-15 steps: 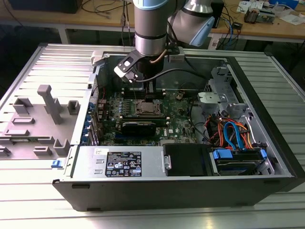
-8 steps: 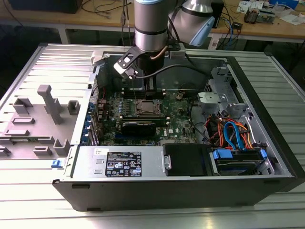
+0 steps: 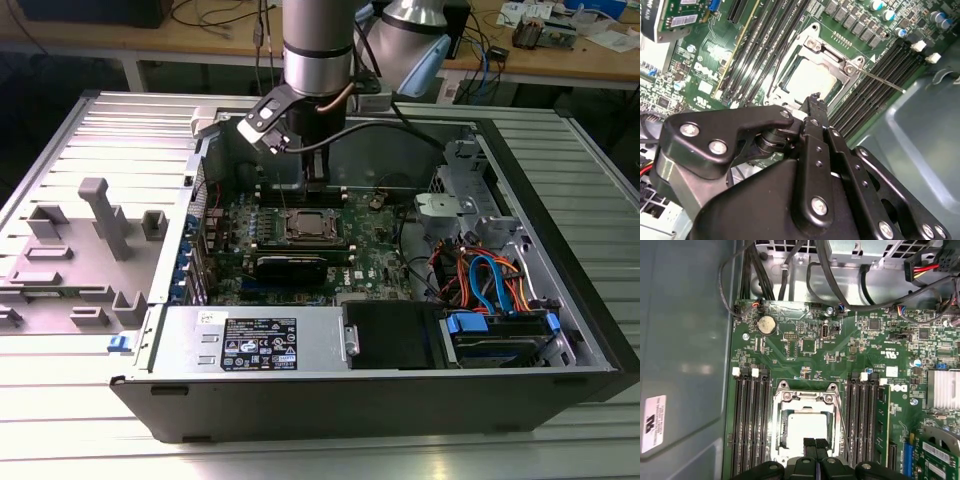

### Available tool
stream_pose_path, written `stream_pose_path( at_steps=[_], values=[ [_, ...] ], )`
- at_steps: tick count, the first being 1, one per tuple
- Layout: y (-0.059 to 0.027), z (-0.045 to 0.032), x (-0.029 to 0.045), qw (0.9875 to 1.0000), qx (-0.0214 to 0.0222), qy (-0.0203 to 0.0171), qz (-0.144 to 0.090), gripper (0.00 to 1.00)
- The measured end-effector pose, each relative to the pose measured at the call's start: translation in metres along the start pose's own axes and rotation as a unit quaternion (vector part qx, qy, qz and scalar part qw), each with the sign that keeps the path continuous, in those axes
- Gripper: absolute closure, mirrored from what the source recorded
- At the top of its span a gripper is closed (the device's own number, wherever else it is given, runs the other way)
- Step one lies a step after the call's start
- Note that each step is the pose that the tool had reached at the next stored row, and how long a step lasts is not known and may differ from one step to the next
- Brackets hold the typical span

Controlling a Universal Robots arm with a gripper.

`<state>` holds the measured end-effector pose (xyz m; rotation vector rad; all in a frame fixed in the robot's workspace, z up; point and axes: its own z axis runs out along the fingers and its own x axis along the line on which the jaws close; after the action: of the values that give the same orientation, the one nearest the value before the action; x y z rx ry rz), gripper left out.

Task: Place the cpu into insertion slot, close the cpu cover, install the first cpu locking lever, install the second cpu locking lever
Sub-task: 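Install the first cpu locking lever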

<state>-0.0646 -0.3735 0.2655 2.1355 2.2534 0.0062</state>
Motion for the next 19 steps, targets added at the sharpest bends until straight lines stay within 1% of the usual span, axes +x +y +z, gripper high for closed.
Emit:
stream_pose_path(
  at_steps=[2, 4, 5, 6, 7, 8, 9, 10, 11, 12, 15, 16, 18, 19],
  values=[
    [0.0001, -0.0019, 0.0000, 1.0000, 0.0000, 0.0002, 0.000, 0.89],
    [0.0001, -0.0020, 0.0000, 1.0000, -0.0002, 0.0002, -0.004, 0.89],
    [0.0001, -0.0021, 0.0000, 0.9999, -0.0005, 0.0005, -0.017, 0.89],
    [0.0001, -0.0020, 0.0000, 0.9994, -0.0008, 0.0010, -0.034, 0.89],
    [0.0001, -0.0018, 0.0000, 0.9988, -0.0012, 0.0014, -0.050, 0.89],
    [0.0001, -0.0015, 0.0000, 0.9978, -0.0016, 0.0019, -0.066, 0.89],
    [0.0001, -0.0014, 0.0000, 0.9972, -0.0018, 0.0021, -0.075, 0.89],
    [0.0001, -0.0012, 0.0000, 0.9961, -0.0021, 0.0025, -0.088, 0.89],
    [0.0000, -0.0008, 0.0000, 0.9944, -0.0026, 0.0030, -0.106, 0.89],
    [0.0002, -0.0007, 0.0000, 0.9923, -0.0030, 0.0035, -0.124, 0.89],
    [0.0005, -0.0006, 0.0000, 0.9889, -0.0036, 0.0042, -0.148, 0.89],
    [0.0005, -0.0005, 0.0000, 0.9866, -0.0040, 0.0047, -0.163, 0.89],
    [0.0005, -0.0003, 0.0000, 0.9831, -0.0044, 0.0052, -0.183, 0.89],
    [0.0005, -0.0002, 0.0000, 0.9806, -0.0048, 0.0056, -0.196, 0.89]
  ],
)
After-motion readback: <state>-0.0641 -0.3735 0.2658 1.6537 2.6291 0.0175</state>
